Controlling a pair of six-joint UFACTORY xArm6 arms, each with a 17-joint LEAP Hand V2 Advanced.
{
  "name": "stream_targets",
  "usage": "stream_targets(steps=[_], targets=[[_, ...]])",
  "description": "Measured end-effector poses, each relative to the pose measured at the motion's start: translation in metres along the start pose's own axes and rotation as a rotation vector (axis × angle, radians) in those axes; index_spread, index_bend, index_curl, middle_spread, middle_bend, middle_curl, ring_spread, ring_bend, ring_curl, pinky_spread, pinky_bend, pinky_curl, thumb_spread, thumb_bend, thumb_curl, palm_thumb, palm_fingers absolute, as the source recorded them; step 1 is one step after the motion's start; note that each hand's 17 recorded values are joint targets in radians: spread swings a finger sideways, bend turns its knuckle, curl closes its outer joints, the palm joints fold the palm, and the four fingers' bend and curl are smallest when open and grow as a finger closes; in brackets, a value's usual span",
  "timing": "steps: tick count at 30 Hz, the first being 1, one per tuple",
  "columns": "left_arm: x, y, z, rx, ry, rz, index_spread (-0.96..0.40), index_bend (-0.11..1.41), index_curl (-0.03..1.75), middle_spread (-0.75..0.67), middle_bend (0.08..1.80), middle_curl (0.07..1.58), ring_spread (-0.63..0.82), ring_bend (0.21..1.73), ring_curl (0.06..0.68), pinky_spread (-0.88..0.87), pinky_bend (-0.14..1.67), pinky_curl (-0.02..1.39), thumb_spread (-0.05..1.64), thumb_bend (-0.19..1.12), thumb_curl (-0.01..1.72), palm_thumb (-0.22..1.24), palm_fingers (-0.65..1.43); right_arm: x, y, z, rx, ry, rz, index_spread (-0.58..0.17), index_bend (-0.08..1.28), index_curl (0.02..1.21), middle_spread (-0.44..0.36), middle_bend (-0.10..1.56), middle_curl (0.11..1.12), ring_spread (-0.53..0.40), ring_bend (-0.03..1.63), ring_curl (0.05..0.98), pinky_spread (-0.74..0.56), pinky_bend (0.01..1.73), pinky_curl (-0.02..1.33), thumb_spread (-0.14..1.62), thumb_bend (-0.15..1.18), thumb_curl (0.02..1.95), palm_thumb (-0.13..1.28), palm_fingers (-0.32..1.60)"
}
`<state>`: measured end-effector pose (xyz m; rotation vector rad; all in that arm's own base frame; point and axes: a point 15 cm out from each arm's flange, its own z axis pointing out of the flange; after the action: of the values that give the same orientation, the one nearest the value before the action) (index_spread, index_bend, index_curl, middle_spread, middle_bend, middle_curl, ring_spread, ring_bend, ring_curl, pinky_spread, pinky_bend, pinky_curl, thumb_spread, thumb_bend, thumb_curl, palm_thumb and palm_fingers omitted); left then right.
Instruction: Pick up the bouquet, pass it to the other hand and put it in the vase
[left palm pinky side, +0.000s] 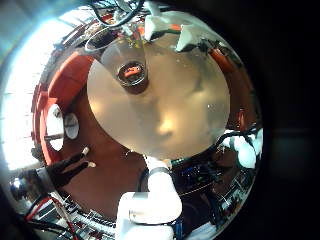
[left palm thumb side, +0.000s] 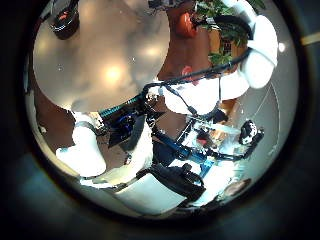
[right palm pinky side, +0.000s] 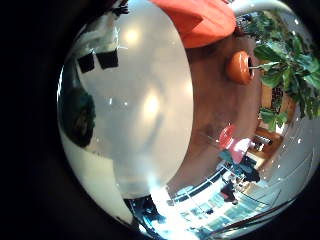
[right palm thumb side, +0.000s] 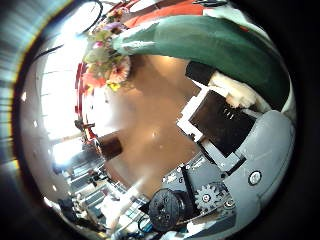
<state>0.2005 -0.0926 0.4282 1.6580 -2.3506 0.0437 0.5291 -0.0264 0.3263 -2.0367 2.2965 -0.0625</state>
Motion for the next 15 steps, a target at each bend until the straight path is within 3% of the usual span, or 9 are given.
stream_targets(steps=[9, 15], targets=[[0.002, -0.013, -0.016, 0.059, 0.065, -0.016, 0.14, 0.16, 0.3, 0.44, 0.2, 0.35, 0.57, 0.52, 0.2, 0.53, 0.22, 0.33, 1.07, -0.02, 0.33, 0.37, 0.08, 0.004, 0.031, -0.128, 0.26, -0.073, -0.049, -0.268, 1.17, 0.91, -0.13, 1.39, 0.83, -0.216, 1.46, 0.715, -0.17, 1.39, 0.75, 0.9, 0.1, 0.85, 1.17, 1.09], [0.012, -0.028, -0.027, 0.131, 0.133, -0.023, 0.14, 0.17, 0.3, 0.42, 0.21, 0.35, 0.56, 0.52, 0.2, 0.52, 0.21, 0.32, 1.08, -0.02, 0.33, 0.37, 0.11, 0.004, 0.043, -0.186, 0.388, -0.322, -0.033, -0.256, 1.17, 0.92, -0.122, 1.4, 0.82, -0.209, 1.46, 0.727, -0.17, 1.35, 0.79, 0.89, 0.08, 0.92, 1.15, 1.1]])
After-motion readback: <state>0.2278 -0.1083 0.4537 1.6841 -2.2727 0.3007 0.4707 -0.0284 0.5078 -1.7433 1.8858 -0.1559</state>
